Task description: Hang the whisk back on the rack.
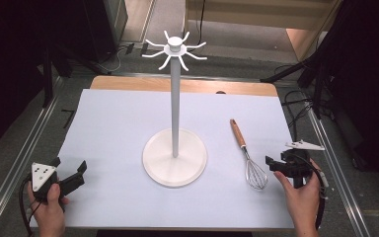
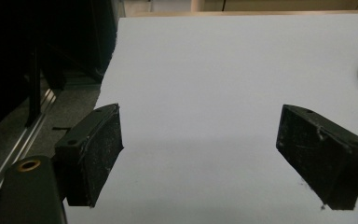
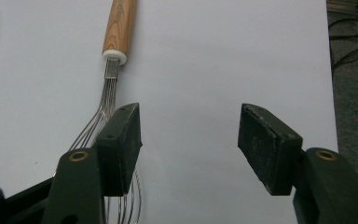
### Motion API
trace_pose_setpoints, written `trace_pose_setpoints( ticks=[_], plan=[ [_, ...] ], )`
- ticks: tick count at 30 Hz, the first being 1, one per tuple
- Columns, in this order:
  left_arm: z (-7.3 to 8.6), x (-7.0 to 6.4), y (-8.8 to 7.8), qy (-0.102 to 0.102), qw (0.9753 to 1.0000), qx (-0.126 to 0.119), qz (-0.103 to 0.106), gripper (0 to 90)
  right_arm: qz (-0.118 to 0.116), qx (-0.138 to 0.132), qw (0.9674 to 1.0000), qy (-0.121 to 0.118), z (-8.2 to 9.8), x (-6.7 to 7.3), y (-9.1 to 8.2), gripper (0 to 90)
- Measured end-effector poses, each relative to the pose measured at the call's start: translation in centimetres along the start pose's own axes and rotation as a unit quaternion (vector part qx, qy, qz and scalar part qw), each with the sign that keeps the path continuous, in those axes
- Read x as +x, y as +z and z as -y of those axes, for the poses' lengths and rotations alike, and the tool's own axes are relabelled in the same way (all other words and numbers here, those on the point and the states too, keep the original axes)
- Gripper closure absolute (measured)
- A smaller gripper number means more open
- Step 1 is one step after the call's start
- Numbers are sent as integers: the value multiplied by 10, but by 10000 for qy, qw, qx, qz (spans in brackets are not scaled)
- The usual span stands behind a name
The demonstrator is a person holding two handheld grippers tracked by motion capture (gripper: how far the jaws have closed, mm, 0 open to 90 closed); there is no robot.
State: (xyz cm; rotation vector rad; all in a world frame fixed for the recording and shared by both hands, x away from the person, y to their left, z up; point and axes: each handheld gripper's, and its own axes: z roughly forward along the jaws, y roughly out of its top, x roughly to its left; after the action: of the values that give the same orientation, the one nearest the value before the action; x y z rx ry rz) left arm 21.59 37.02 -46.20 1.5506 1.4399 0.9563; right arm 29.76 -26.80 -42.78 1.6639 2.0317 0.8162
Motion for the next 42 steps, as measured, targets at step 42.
trace_pose_setpoints(
  ticks=[42],
  plan=[
    [0,0,1,-5,10000,22,10,152,-653,1316,9887,290,-69,29,66,516]
  ],
)
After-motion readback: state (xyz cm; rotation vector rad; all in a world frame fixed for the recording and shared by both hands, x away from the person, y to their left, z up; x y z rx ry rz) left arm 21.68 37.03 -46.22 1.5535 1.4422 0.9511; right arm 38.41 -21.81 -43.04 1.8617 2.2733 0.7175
